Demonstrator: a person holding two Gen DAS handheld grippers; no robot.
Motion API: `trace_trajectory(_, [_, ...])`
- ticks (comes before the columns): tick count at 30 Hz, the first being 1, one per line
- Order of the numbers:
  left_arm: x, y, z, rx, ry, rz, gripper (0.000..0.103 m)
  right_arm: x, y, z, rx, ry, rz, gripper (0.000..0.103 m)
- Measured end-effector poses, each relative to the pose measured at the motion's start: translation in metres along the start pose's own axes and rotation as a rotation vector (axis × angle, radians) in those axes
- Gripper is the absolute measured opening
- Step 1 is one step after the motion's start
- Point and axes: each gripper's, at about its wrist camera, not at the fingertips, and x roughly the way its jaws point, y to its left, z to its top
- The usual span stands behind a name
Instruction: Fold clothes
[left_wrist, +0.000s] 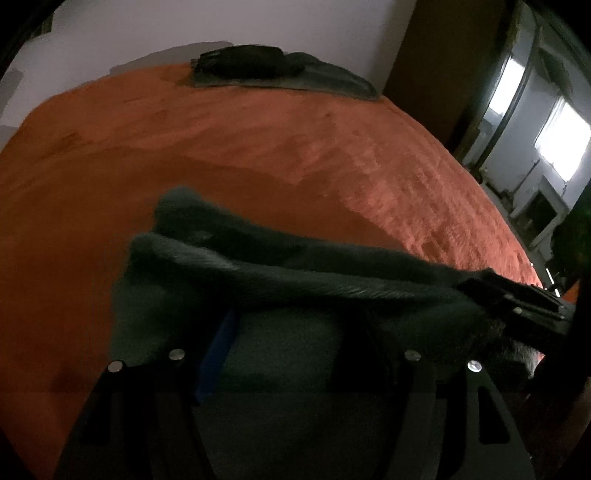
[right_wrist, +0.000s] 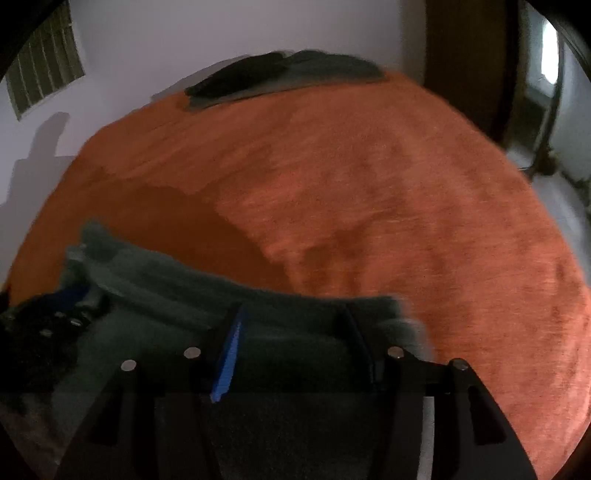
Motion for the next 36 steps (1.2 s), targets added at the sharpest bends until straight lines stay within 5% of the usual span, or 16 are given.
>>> trace_trajectory(6, [-0.014,0.059,0.012,-0.047,0.045,0.161,0.068,-0.013,-0.028,0.004,0.032,0.004,0.036,0.029])
trace_trajectory(9, [-0.033,0.083,0.018,-0.101,0.088,0.04,0.065,-0.033,-0.048,0.012,0.081,-0.002,0.043,0.031])
trace_trajectory(11, [-0.05,0.065,0.01,-0.064,0.086,-0.056,0.065,-0.051,-0.046,0.011,0.059,0.002,0.115,0.031])
trace_trajectory(15, [-0.071,0.009,-0.014,0.068,0.089,-0.199,0.067,-0.081,0.01,-0.019,-0.138,0.01,0.241,0.031])
trace_trajectory(17, [-0.061,-0.022,-0.033,0.159,0.125,-0.222,0.067,-0.079,0.044,-0.04,-0.277,0.029,0.234,0.03])
trace_trajectory(19, [-0.051,-0.031,-0.047,0.22,0.121,-0.151,0.067,-0.07,0.067,-0.057,-0.368,0.059,0.211,0.03])
trace_trajectory(22, [-0.043,-0.025,-0.055,0.239,0.129,-0.088,0.068,-0.056,0.048,-0.062,-0.277,0.123,0.225,0.022])
trace_trajectory(23, [-0.043,-0.02,-0.054,0.224,0.146,-0.079,0.068,-0.056,0.035,-0.061,-0.242,0.139,0.231,0.005])
trace_trajectory(24, [-0.044,-0.013,-0.053,0.204,0.158,-0.074,0.068,-0.057,0.022,-0.06,-0.22,0.147,0.217,0.0])
trace_trajectory(28, [-0.054,0.018,-0.057,0.133,0.213,-0.038,0.068,-0.062,-0.023,-0.059,-0.148,0.18,0.179,0.0])
trace_trajectory(34, [-0.07,0.073,-0.069,0.074,0.266,0.102,0.069,-0.079,-0.035,-0.06,-0.205,0.172,0.022,0.0])
trace_trajectory(35, [-0.072,0.083,-0.069,0.06,0.271,0.106,0.069,-0.08,-0.046,-0.058,-0.175,0.175,0.001,0.022])
trace_trajectory(36, [-0.076,0.092,-0.066,0.037,0.268,0.098,0.068,-0.082,-0.058,-0.056,-0.131,0.177,0.0,0.057])
